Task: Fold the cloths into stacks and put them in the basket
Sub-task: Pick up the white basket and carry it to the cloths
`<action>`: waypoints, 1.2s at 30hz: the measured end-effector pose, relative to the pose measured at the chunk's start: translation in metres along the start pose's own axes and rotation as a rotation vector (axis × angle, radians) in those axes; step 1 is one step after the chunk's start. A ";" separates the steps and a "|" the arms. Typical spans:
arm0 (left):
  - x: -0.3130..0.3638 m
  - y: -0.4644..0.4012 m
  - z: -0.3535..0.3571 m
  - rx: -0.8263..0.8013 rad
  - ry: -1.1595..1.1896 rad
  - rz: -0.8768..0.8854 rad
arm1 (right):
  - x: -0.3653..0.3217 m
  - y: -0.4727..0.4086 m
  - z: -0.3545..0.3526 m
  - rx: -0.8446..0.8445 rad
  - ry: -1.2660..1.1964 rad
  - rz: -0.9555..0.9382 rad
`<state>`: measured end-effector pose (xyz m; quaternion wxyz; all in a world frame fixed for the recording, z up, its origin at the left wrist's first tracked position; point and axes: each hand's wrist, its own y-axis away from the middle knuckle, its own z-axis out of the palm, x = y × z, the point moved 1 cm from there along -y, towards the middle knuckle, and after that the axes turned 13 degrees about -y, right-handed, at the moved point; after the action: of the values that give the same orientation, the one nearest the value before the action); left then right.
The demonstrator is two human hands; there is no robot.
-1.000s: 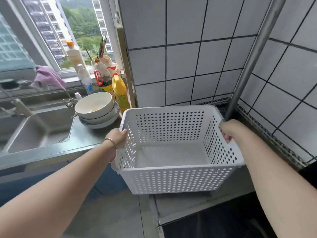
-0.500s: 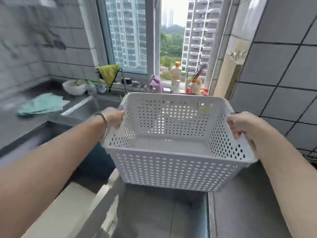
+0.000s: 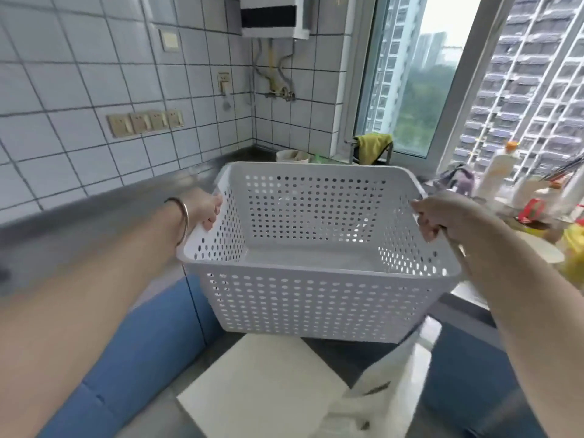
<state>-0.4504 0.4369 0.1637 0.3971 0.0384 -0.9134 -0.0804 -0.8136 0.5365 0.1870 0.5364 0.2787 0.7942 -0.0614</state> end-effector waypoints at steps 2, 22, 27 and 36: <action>-0.041 -0.008 -0.040 -0.004 0.043 -0.016 | -0.017 0.003 0.060 -0.007 -0.002 -0.010; -0.355 -0.114 -0.302 0.350 0.052 -0.459 | -0.172 -0.030 0.553 -0.519 0.256 -0.101; -0.396 -0.154 -0.342 0.398 0.037 -0.555 | -0.202 -0.057 0.632 -0.563 0.265 -0.195; -0.475 -0.259 -0.382 0.389 0.062 -0.640 | -0.224 -0.113 0.768 -0.573 0.163 0.002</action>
<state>0.1551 0.2010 0.0327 0.3648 0.3990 -0.8409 -0.0245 -0.1829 0.0527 0.0431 0.5278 0.1205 0.8194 0.1885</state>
